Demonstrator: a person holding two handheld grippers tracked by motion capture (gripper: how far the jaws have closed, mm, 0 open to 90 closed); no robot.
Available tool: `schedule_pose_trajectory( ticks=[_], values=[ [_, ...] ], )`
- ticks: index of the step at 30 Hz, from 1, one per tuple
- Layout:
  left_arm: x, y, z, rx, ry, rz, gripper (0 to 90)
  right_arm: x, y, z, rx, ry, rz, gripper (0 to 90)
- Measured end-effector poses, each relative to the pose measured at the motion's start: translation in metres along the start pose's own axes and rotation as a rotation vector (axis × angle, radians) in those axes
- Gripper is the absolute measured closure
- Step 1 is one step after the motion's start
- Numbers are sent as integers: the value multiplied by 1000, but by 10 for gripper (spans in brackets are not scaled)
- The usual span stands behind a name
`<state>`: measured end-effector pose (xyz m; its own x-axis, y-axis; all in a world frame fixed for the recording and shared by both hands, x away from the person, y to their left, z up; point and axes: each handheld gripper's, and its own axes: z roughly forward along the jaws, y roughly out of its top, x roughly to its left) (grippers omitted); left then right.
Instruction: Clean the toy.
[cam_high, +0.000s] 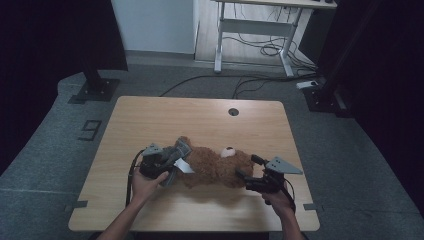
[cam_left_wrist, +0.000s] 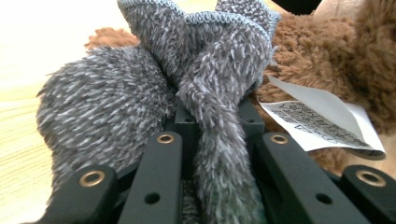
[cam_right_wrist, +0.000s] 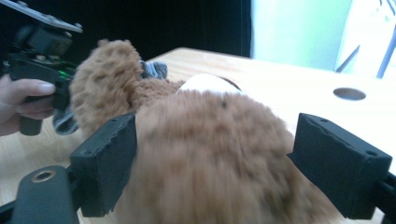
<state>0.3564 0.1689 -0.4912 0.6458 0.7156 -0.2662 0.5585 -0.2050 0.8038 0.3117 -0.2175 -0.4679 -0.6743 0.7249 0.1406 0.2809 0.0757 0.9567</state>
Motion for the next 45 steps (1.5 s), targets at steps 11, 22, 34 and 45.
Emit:
schedule_pose_trajectory(
  ticks=[11, 22, 34, 45],
  values=[
    [-17, -9, -5, 17, -51, 34, 759, 0, -34, 20, 296, -38, 70, 0],
    [-13, -10, -6, 15, -35, 20, 758, -3, -46, 25, 271, -22, 4, 344],
    [-54, 27, -9, -34, -97, 75, 755, -8, -52, 37, 188, -39, -33, 310],
    [-142, 60, 84, 112, -183, 251, 751, -6, -54, 32, 184, -46, -15, 216]
  ],
)
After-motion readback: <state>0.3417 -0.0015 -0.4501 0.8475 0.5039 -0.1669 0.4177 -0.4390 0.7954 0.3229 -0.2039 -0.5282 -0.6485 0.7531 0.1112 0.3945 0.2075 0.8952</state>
